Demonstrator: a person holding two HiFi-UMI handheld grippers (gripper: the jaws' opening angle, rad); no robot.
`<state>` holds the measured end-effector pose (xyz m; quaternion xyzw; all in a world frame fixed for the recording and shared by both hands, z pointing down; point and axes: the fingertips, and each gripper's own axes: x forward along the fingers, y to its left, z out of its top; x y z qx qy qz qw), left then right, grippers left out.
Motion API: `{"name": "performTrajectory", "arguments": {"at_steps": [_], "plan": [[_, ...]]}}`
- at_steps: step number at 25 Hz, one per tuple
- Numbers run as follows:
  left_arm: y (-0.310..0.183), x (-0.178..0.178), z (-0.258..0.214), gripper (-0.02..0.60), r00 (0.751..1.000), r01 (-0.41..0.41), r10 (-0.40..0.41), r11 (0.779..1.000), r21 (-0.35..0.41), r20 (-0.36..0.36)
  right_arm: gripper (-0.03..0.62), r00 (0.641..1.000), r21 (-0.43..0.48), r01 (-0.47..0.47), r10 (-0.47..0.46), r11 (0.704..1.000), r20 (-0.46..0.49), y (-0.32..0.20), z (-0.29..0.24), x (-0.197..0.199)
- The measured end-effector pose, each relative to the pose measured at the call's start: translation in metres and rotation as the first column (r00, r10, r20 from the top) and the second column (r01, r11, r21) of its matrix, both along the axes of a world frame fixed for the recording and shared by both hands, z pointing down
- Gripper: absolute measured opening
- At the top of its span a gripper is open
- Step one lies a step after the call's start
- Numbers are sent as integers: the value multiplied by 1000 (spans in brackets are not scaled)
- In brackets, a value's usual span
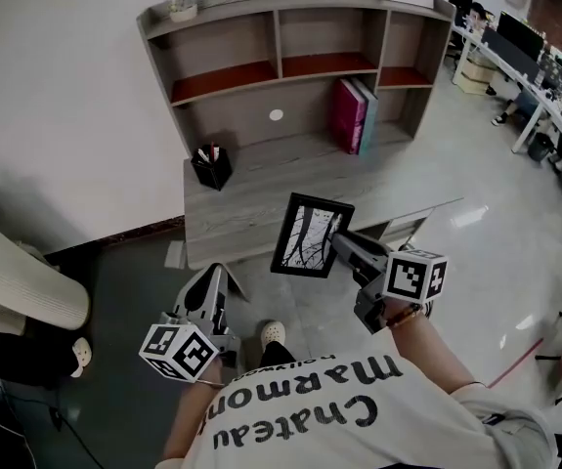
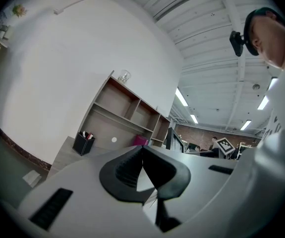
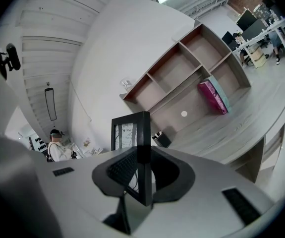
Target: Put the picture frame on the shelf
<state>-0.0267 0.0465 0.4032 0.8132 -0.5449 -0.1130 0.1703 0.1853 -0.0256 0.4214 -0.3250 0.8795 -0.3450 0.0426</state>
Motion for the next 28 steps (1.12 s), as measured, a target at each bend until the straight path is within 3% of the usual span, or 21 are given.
{"name": "performTrajectory", "arguments": {"at_steps": [5,15,18,22,28], "plan": [[-71,-32,-19,17,999,-43,43,999,29,-6,89,999,18,-45,45,999,23,-57,-17,-26],[-190,-93,-57,17,988,-151,146,984,93,56,89,994,109,-111,109,988,26,-167,-61,-87],[-211,-109,-52,17,982,-175,168,982,74,83,89,992,140,-129,125,982,33,-187,-70,-101],[-223,-125,-44,17,982,-184,180,981,58,65,89,990,198,-140,139,970,18,-202,-84,-114],[-236,-136,-34,17,975,-214,212,977,16,72,89,985,230,-144,163,962,-65,-222,-91,-127]]}}
